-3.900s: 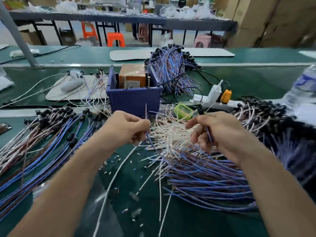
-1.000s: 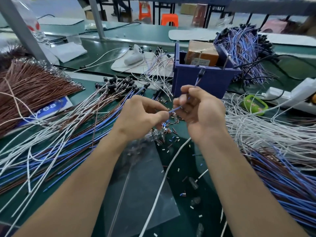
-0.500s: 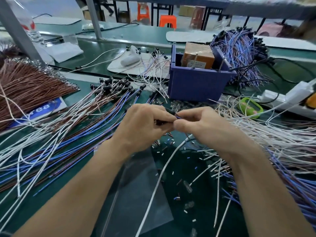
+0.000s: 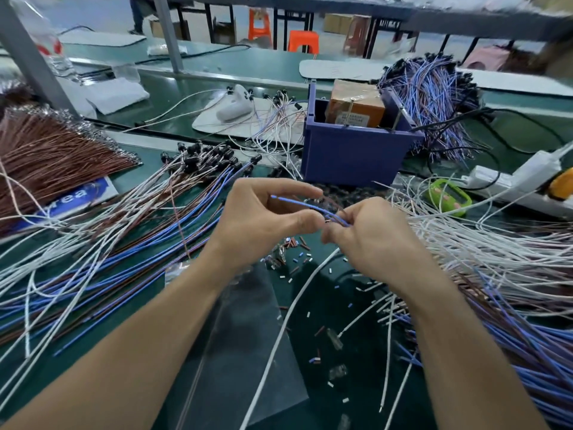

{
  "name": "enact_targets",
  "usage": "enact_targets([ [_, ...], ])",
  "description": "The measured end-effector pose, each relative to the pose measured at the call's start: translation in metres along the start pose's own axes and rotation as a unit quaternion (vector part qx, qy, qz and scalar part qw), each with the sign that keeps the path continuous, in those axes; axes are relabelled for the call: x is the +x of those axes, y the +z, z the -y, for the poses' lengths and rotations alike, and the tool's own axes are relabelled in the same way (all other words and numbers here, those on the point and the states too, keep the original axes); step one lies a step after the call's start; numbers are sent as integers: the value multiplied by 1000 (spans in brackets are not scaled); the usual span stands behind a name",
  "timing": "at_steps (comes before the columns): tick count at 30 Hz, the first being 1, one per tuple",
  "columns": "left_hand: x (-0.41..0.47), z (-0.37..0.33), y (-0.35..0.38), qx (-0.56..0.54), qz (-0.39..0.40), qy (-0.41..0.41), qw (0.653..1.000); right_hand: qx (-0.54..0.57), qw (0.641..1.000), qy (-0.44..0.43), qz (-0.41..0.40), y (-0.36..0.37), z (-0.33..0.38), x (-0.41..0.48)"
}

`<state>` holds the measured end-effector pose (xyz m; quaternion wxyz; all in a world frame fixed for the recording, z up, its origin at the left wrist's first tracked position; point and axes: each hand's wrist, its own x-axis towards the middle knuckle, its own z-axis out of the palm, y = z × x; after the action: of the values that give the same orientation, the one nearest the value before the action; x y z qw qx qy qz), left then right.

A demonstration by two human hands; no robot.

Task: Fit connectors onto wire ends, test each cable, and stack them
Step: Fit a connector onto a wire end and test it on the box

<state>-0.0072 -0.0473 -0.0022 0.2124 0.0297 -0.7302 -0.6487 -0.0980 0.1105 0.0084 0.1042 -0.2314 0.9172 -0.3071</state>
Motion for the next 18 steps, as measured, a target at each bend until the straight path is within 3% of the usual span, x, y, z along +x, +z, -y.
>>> enact_targets([
  [4, -4, -3, 2, 1, 7, 17, 1000, -68, 995, 46, -57, 11, 11, -4],
  [8, 0, 0, 2, -63, -35, 0, 997, -104, 987, 61, -110, 12, 11, -4],
  [11, 4, 1, -5, -121, -80, -26, 989, -81, 990, 43, -103, 9, 5, -4],
  [12, 5, 2, -7, -124, -98, -40, 987, -39, 994, 36, -94, 7, 4, -3],
  [14, 8, 5, -10, -110, -134, -76, 982, 153, 986, 32, -56, 1, 1, -1],
  [16, 11, 9, -11, -92, -162, -111, 976, 364, 930, 38, 6, -8, -2, 0],
  [18, 11, 10, -9, -72, -167, -127, 975, 462, 884, 48, 54, -15, -4, 1],
])
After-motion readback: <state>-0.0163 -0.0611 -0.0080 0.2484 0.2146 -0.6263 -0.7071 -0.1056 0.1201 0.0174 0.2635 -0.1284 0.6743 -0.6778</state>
